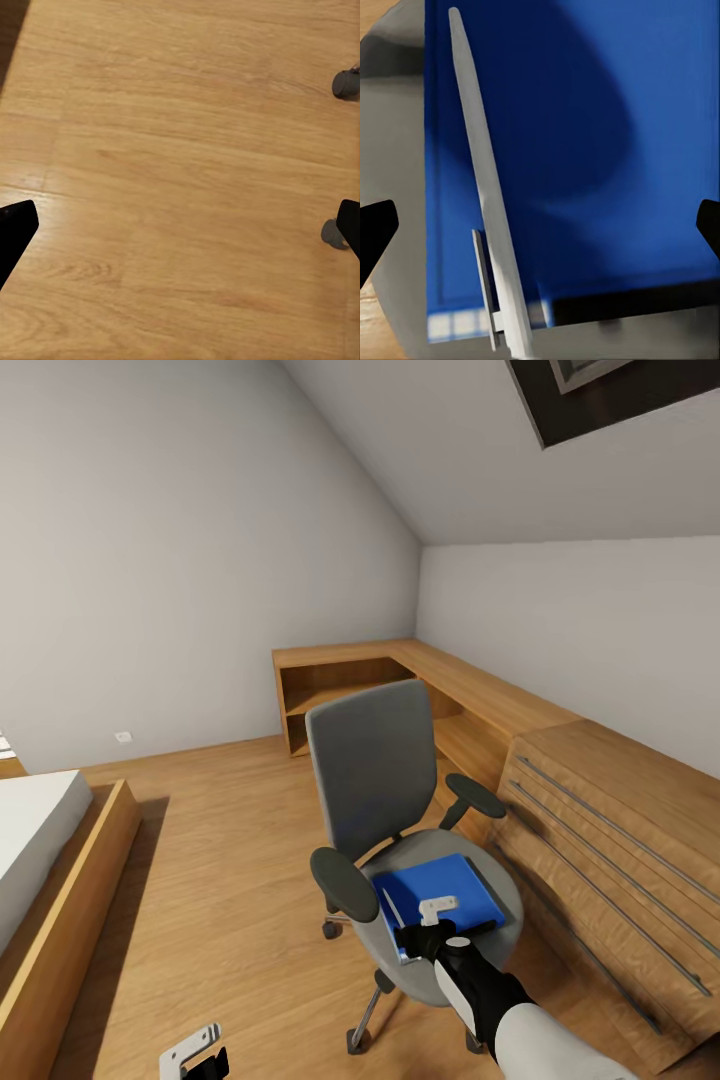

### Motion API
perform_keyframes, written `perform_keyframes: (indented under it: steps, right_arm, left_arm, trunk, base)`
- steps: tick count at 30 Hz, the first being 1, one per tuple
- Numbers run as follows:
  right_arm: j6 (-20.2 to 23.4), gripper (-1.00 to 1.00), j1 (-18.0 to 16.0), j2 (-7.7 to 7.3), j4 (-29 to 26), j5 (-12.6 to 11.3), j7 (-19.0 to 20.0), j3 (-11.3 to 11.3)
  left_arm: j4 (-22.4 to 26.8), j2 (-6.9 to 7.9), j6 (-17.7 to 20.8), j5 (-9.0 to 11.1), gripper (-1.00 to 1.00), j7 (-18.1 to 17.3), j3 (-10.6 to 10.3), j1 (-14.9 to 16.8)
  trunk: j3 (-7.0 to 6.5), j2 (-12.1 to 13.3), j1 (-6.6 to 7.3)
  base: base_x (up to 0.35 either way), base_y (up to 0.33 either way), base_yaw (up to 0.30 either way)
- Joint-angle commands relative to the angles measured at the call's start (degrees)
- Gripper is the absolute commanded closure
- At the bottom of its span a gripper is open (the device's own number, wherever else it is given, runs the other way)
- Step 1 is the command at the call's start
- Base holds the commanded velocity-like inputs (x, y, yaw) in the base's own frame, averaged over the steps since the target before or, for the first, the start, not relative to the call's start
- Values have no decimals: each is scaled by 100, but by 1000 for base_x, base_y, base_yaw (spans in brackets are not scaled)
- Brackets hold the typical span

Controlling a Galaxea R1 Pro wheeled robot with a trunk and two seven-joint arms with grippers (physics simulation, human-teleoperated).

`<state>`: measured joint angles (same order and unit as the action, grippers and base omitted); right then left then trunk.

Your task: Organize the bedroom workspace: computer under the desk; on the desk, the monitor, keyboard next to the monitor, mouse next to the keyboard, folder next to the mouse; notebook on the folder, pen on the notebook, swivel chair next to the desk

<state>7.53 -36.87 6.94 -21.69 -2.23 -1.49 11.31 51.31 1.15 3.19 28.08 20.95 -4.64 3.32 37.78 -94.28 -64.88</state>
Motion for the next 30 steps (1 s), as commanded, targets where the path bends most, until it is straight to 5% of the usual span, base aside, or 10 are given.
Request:
perform_keyframes:
  steps: [1,20,30]
  right_arm:
    - [52,-100,-1,-2,-11,6,-73,36]
    - [90,-100,-3,1,-11,56,-176,41]
    - [93,-100,-2,1,-11,56,-175,40]
  left_arm:
    - [11,8,19,31,-100,50,-28,2]
    - [11,8,15,31,-100,50,-28,2]
    - [11,-4,24,31,-100,63,-38,1]
  trunk:
    - [5,-3,0]
    - [5,-3,0]
    - [131,-284,-153]
  base:
    - [0,0,0]
    - [0,0,0]
    - [0,0,0]
